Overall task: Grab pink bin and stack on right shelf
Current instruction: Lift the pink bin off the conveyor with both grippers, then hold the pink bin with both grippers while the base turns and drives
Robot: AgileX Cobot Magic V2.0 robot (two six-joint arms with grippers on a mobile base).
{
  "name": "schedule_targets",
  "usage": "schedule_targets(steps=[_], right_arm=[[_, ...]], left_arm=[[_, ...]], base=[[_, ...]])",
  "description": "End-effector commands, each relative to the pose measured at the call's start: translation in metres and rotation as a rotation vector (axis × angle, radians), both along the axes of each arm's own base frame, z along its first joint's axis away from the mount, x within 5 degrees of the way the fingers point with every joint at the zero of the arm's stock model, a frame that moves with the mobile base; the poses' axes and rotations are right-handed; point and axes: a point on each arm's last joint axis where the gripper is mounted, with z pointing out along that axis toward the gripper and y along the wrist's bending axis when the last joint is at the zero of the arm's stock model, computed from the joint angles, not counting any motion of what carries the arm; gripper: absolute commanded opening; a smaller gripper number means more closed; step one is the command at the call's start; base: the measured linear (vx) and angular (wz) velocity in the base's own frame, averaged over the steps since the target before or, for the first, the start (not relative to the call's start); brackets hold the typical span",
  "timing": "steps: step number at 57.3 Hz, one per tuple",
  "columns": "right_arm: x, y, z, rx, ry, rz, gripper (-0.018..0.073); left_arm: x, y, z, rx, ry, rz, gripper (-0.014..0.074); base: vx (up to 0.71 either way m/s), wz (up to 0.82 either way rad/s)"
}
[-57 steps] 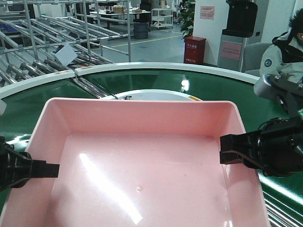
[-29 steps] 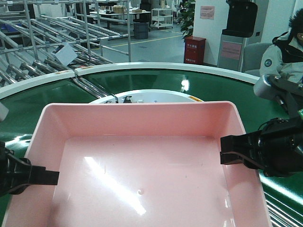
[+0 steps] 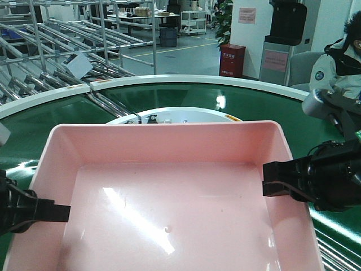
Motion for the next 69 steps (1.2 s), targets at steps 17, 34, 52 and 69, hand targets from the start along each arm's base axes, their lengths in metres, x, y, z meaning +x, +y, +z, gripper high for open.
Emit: schedule_targets(steps=[17,34,52,69], right_arm=[[-0.0031,-0.0002,0.0302,0.110,-0.162,-0.035,-0.0009],[-0.0031,-0.0002,0.0302,0.110,-0.162,-0.035,-0.0009],[-0.0031,-0.0002,0.0302,0.110,-0.162,-0.035,-0.0009],[-0.0031,-0.0002,0.0302,0.110,-0.162,-0.035,-0.0009]], left_arm=[[-0.0078,-0.0039,0.0178,-0.068,-0.055,-0.022,-0.0008],[-0.0078,-0.0039,0.0178,-0.068,-0.055,-0.022,-0.0008],[-0.0079,-0.0039,0.0177,-0.067,-0.054,-0.022,-0.0008],[-0.0081,-0.0039,0.0175,-0.067,-0.052,-0.024,-0.0008]], base=[[-0.10,0.01],[-0.23,0.05],[-0.28,-0.05],[-0.25,-0.33]])
